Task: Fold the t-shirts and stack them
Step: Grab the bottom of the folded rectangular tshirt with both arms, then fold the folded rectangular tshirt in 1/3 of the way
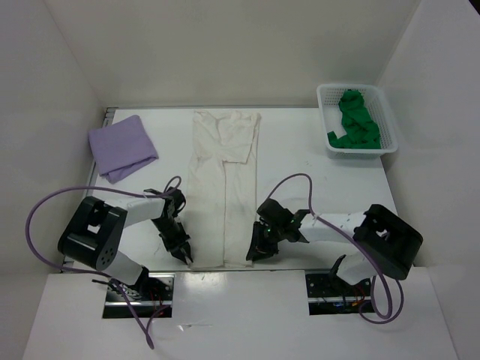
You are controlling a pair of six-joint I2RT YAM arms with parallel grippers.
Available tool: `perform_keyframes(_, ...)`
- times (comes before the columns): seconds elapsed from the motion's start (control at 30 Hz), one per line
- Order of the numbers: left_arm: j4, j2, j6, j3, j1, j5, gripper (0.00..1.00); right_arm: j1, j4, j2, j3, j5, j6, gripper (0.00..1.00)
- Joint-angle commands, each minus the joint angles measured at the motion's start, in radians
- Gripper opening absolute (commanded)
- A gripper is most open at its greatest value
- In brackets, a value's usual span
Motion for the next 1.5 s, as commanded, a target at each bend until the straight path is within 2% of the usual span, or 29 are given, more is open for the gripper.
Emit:
perform_keyframes(0.0, -0.024, -0.029, 0.035, -0.002, -0.02, -0.012, 0.27, 0.019, 0.029, 0.019, 0.038, 0.016, 0.011, 0.26)
perform_keyframes(0.07, -0.024, -0.058, 0.035, 0.007, -0.02, -0.002, 0.3, 0.019, 0.029, 0.004, 0.038, 0.026, 0.021, 0.13)
perform_keyframes(0.1, -0.024, -0.076, 0.045, 0.018, -0.02, 0.008, 0.23, 0.019, 0.02, -0.006, 0.038, 0.027, 0.021, 0.04)
perform_keyframes(0.13, -0.033, -0.086, 0.058, 0.028, -0.02, 0.008, 0.23, 0.019, 0.0, -0.016, 0.038, 0.036, 0.021, 0.01)
perform_keyframes(0.17, -0.033, -0.086, 0.058, 0.042, -0.029, 0.008, 0.13, 0.019, -0.014, -0.039, 0.038, 0.036, 0.021, 0.0)
perform_keyframes(0.27, -0.071, -0.112, 0.085, 0.174, -0.029, -0.044, 0.02, 0.01, -0.11, -0.085, 0.111, 0.036, -0.024, 0.0)
perform_keyframes(0.37, -0.082, -0.112, 0.095, 0.286, 0.018, -0.018, 0.0, -0.08, -0.184, -0.11, 0.186, 0.036, -0.079, 0.0)
perform_keyframes(0.57, 0.108, -0.092, 0.046, 0.324, 0.201, 0.177, 0.0, -0.303, -0.207, -0.089, 0.322, 0.014, -0.185, 0.0)
perform_keyframes(0.6, 0.136, -0.083, 0.032, 0.34, 0.218, 0.186, 0.0, -0.365, -0.198, -0.061, 0.335, 0.001, -0.196, 0.0)
perform_keyframes(0.7, 0.277, -0.049, -0.03, 0.366, 0.259, 0.205, 0.0, -0.445, -0.189, 0.043, 0.453, -0.026, -0.249, 0.0)
perform_keyframes(0.93, 0.375, 0.241, -0.011, 0.593, 0.292, 0.11, 0.05, -0.505, -0.177, 0.33, 0.679, -0.015, -0.314, 0.0)
perform_keyframes(1.23, 0.437, 0.469, -0.056, 0.824, 0.302, 0.036, 0.07, -0.562, -0.244, 0.576, 0.986, 0.033, -0.381, 0.0)
perform_keyframes(1.43, 0.484, 0.583, -0.068, 0.901, 0.312, 0.016, 0.2, -0.572, -0.252, 0.721, 1.139, 0.023, -0.403, 0.0)
perform_keyframes(1.47, 0.498, 0.583, -0.068, 0.901, 0.312, 0.025, 0.3, -0.581, -0.272, 0.768, 1.185, 0.023, -0.403, 0.0)
